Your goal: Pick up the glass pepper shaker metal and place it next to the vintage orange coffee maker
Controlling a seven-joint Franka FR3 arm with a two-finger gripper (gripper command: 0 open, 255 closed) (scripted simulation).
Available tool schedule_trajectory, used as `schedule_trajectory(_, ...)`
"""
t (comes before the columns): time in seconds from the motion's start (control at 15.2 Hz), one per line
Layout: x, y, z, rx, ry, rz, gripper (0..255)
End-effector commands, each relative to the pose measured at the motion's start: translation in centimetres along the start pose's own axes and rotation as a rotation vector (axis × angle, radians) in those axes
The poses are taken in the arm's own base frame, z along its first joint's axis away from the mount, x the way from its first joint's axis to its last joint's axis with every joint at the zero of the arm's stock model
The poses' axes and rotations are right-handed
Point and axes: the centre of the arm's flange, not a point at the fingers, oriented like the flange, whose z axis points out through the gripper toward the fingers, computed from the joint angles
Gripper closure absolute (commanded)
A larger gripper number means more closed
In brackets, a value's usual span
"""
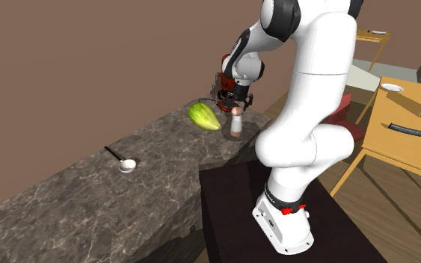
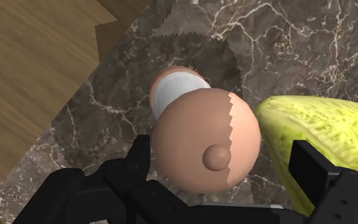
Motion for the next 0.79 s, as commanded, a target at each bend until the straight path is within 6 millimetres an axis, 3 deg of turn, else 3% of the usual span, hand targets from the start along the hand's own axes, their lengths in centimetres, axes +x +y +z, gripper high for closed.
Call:
schedule_trajectory(0.0, 0.0, 0.0, -1.3, 0.000, 0.000, 0.000, 0)
schedule_trajectory(0.2, 0.0, 0.0, -5.0, 0.000, 0.000, 0.000, 0)
schedule_trajectory(0.73, 0.0, 0.0, -5.0, 0.000, 0.000, 0.000, 0)
